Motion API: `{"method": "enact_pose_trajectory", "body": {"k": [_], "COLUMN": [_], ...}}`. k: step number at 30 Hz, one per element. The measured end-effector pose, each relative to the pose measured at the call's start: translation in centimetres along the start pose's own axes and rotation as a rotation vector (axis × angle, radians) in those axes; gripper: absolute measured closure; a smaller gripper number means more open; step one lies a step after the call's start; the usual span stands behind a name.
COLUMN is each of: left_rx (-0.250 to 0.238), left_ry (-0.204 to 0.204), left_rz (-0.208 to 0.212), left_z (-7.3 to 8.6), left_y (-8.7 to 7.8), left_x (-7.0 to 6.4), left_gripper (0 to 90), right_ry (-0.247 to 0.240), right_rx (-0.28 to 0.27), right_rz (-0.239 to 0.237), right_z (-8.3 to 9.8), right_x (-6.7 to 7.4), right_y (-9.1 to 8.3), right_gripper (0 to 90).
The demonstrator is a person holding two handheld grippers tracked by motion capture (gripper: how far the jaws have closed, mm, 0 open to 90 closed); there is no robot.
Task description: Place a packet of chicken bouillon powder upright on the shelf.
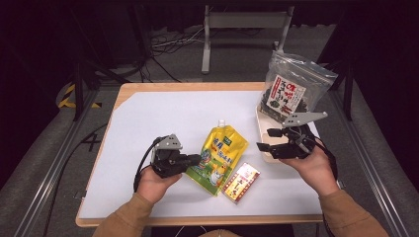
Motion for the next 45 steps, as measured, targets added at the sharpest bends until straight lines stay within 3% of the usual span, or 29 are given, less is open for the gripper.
{"method": "enact_pose_trajectory", "body": {"k": [8, 12, 24, 30, 37, 38, 40, 42, 45], "left_rx": [-0.027, -0.040, -0.163, -0.199, -0.229, -0.251, -0.250, -0.259, -0.275], "left_ry": [0.056, 0.062, 0.102, 0.132, 0.143, 0.152, 0.150, 0.159, 0.164], "left_rz": [-0.022, -0.022, -0.033, -0.039, -0.024, -0.019, -0.013, -0.008, -0.009], "left_z": [-0.4, -0.6, -2.0, -2.5, -2.6, -2.6, -2.6, -2.6, -2.6], "left_y": [-0.9, -1.3, -4.5, -5.5, -6.1, -6.2, -6.2, -6.2, -6.4], "left_x": [-1.1, -1.2, -2.5, -3.2, -3.8, -4.0, -4.2, -4.4, -4.3], "left_gripper": [86.3, 86.3, 86.5, 86.7, 86.7, 86.7, 86.8, 87.1, 87.2], "right_ry": [-0.007, -0.008, 0.026, 0.076, 0.097, 0.104, 0.114, 0.145, 0.163], "right_rx": [0.002, 0.001, -0.007, -0.030, -0.037, -0.048, -0.054, -0.089, -0.118], "right_rz": [-0.024, -0.033, -0.066, -0.117, -0.154, -0.182, -0.196, -0.250, -0.287], "right_z": [0.0, 0.0, -0.1, -0.4, -0.4, -0.4, -0.4, -0.5, -0.7], "right_x": [0.4, 0.5, 0.9, 1.0, 1.3, 1.4, 1.4, 1.5, 1.5], "right_y": [0.8, 1.0, 2.2, 3.3, 4.7, 5.2, 5.3, 5.8, 6.1], "right_gripper": [35.1, 34.9, 32.4, 29.4, 27.9, 28.6, 28.4, 27.0, 26.4]}}
Point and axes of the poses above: each handheld gripper's, and its own axes: y roughly forward along the jaws, z roughly out of its underside, x roughly to its left, the point moved 4 cm from there along y, roughly forward along the jaws, and after that the axes turned 7 degrees about -y, right-handed, at the moved point
